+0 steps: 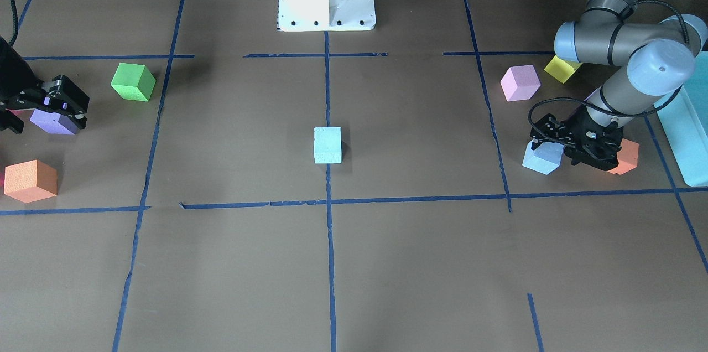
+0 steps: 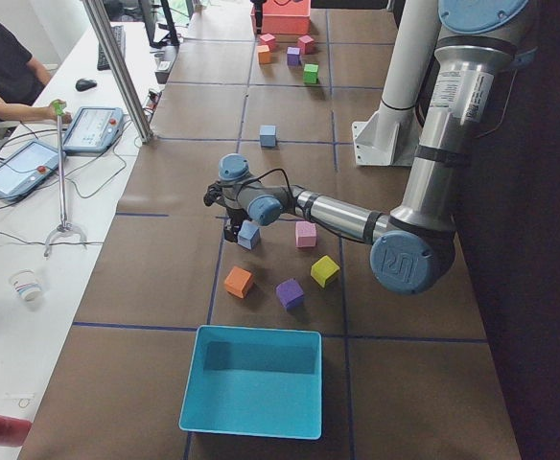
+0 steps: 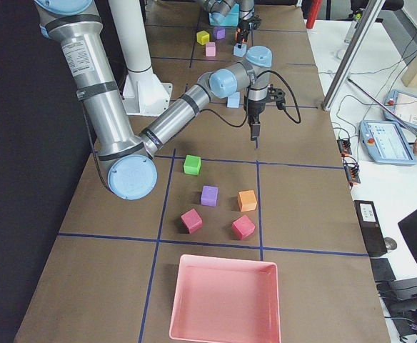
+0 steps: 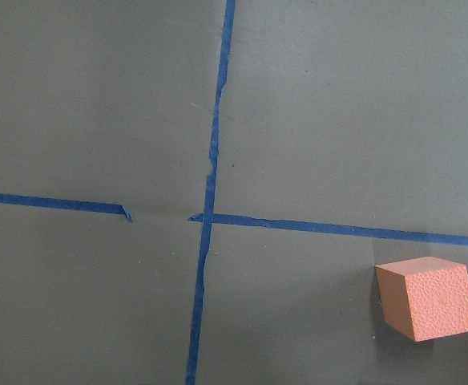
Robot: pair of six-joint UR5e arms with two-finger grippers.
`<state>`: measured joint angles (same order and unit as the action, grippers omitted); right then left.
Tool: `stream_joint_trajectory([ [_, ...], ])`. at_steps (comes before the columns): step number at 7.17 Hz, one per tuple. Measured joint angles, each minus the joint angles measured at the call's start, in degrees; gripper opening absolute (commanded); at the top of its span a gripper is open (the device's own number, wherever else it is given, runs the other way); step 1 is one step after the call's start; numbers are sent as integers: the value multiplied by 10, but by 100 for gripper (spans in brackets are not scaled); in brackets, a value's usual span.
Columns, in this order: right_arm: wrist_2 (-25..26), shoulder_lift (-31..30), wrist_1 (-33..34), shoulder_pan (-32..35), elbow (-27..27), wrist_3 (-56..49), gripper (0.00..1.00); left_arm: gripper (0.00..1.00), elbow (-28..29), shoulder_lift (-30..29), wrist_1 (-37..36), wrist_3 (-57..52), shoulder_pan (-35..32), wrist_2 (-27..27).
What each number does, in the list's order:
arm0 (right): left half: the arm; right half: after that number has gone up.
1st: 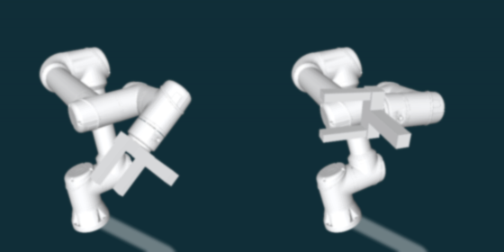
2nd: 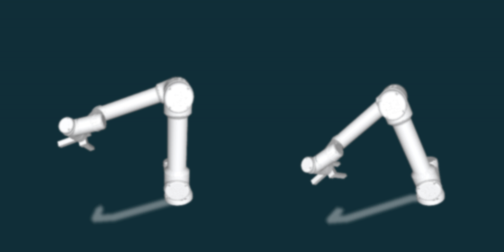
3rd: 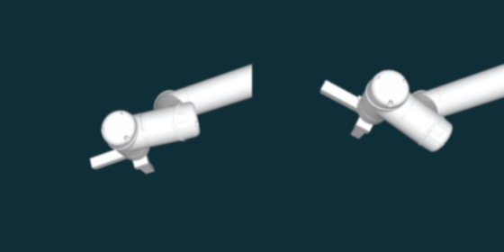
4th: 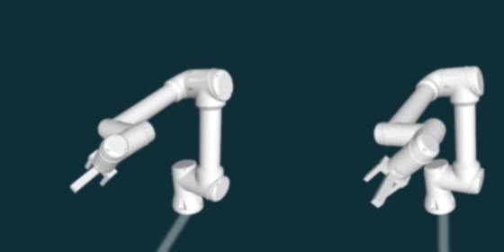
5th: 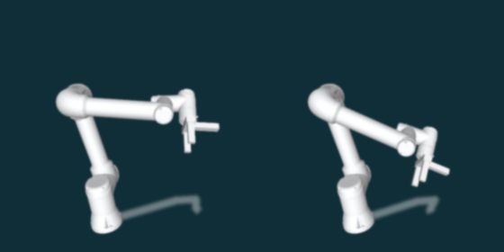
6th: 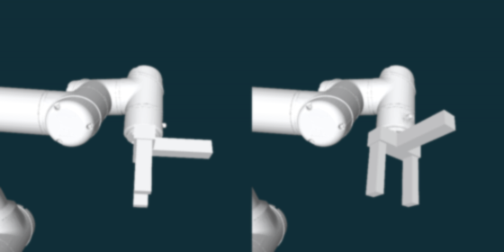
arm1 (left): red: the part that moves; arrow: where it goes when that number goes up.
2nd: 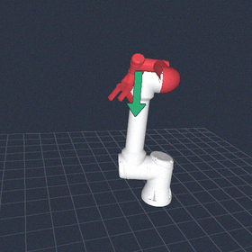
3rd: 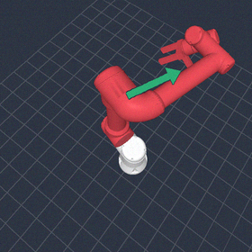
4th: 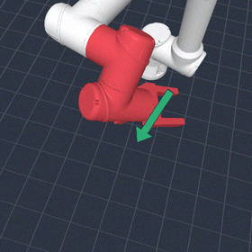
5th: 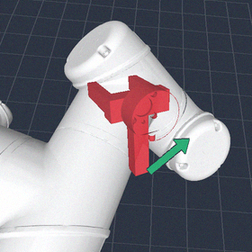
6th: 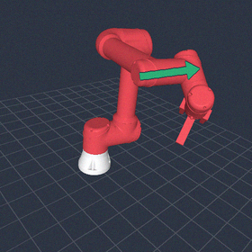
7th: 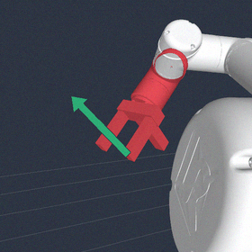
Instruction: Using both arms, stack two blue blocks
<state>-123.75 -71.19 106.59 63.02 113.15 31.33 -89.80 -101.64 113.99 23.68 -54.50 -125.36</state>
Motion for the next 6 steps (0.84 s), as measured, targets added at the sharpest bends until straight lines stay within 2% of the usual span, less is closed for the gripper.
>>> stream_joint_trajectory([
  [3, 0, -1, -1, -2, -3, 0, 100, 100, 9, 0, 1, 9, 19, 17],
  [4, 0, -1, -1, -2, -4, 0, 100, 70, 17, -3, 1, 10, 26, 26],
  [5, 0, -1, -1, -2, -4, 0, 100, 30, 22, -8, 1, 11, 30, 30],
  [6, 0, -1, -1, -3, -3, 0, 100, 10, 25, -11, 1, 12, 31, 30],
])
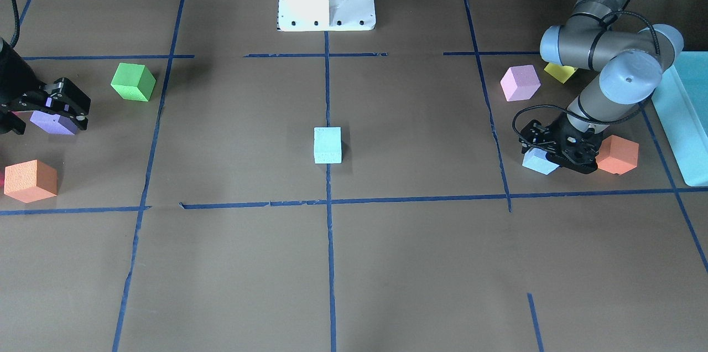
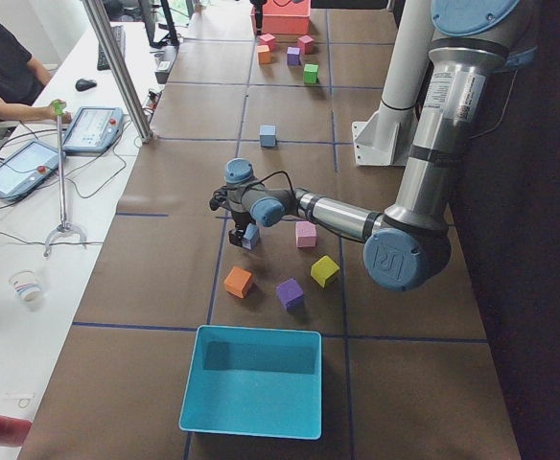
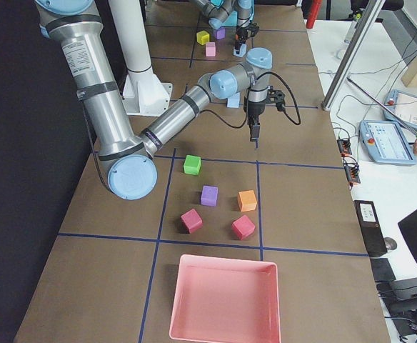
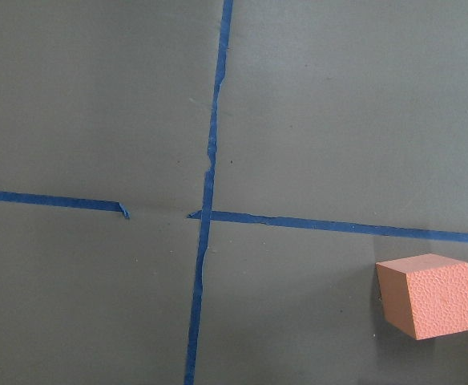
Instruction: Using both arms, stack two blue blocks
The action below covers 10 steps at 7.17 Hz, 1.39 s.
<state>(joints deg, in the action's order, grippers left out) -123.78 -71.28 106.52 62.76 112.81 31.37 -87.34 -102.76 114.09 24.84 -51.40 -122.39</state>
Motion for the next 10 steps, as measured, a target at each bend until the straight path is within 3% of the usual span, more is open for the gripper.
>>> stream_joint_trajectory([
  [3, -1, 0, 1, 0, 1, 1, 100, 6, -12, -3, -1, 4, 1, -10],
  [5, -2, -1, 1, 1, 1, 0, 100, 7, -44, -35, -24, 71, 1, -22],
  [8, -3, -12, 1, 7, 1, -23, 100, 7, -89, -154, -155, 210, 24, -22],
  [10, -3, -30, 1, 23, 1, -64, 100, 7, -90, -239, -230, 286, 65, -4],
])
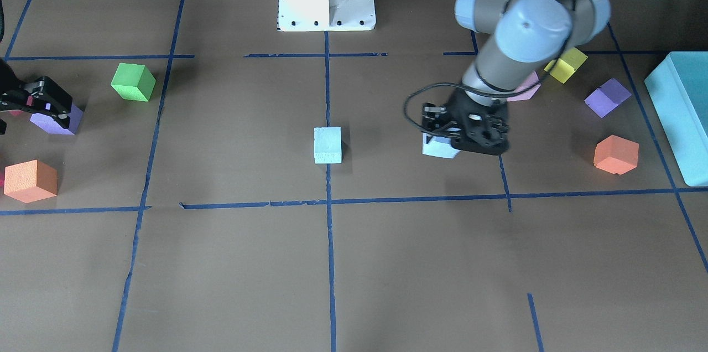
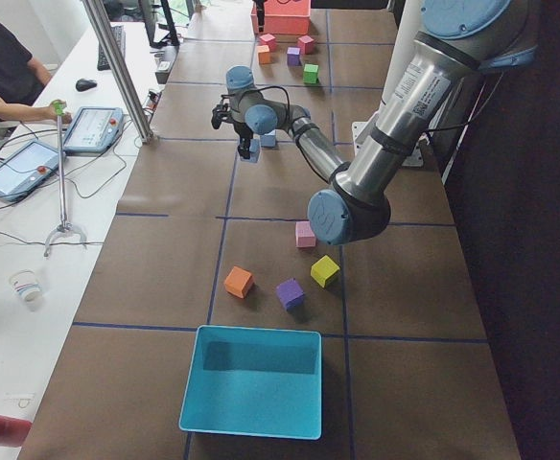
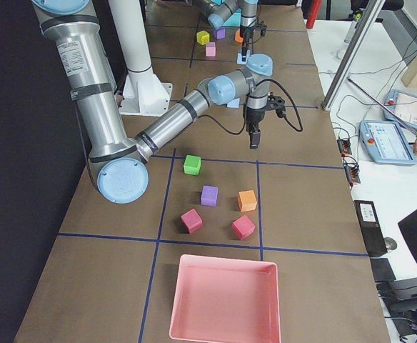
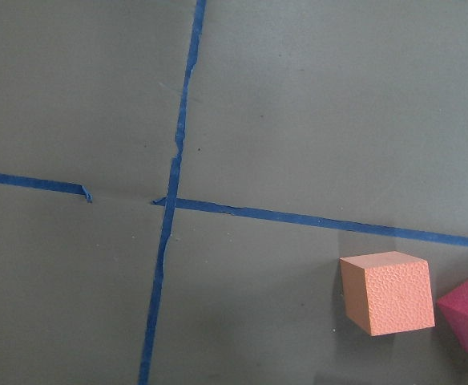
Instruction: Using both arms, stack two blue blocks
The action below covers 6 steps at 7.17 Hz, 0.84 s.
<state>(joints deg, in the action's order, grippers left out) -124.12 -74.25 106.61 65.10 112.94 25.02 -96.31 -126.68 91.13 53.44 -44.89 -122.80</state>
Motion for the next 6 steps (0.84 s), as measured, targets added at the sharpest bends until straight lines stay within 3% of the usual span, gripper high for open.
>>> stream_joint_trajectory([
  [2, 0, -9, 0, 8, 0, -16, 100, 8, 11, -77, -75, 40, 54, 52],
  [4, 0, -13, 0, 9, 1, -19, 100, 8, 82, -152, -89, 78, 89, 86],
  [6, 0, -14, 0, 9, 3, -19, 100, 9, 123, -185, -90, 101, 110, 93],
])
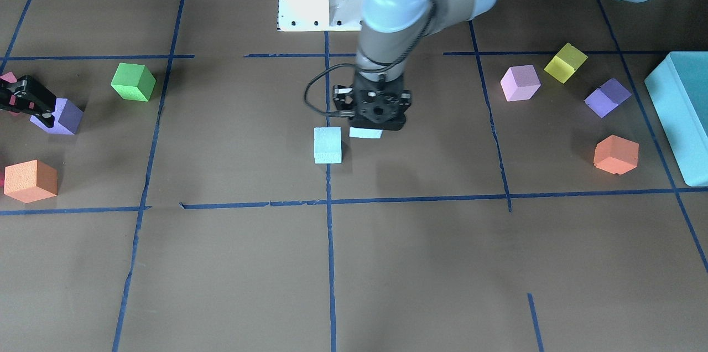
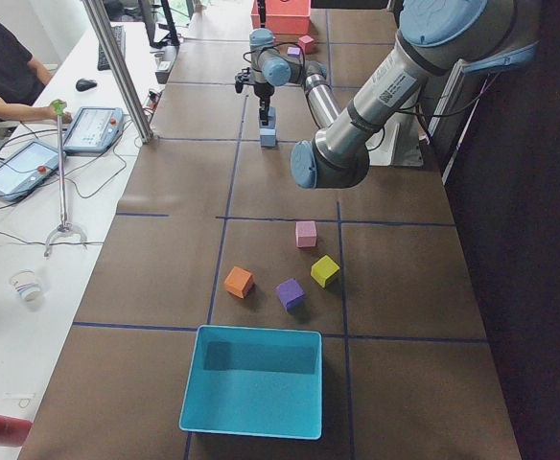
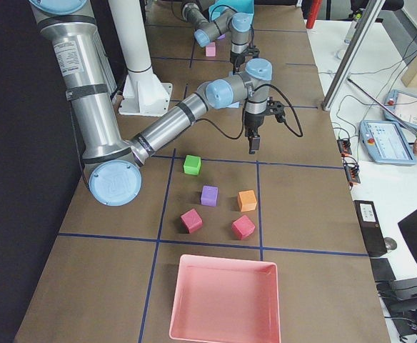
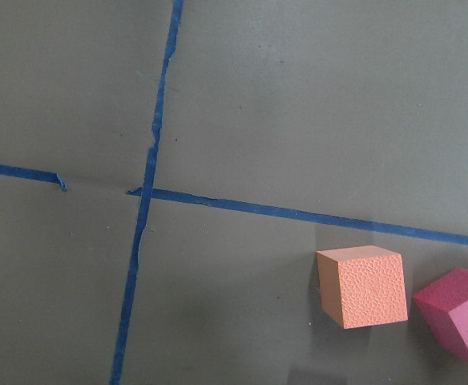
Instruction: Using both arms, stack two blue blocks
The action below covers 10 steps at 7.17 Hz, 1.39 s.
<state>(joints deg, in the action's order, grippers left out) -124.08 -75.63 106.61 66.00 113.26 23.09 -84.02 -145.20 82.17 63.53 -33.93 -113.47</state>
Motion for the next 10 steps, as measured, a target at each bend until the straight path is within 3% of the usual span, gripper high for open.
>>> stream_joint_trajectory([
  [4, 0, 0, 0, 0, 2, 1, 100, 10, 52, -20, 23, 5, 9, 1],
  [10, 0, 0, 0, 0, 4, 3, 100, 11, 84, -23, 55, 10, 11, 4],
])
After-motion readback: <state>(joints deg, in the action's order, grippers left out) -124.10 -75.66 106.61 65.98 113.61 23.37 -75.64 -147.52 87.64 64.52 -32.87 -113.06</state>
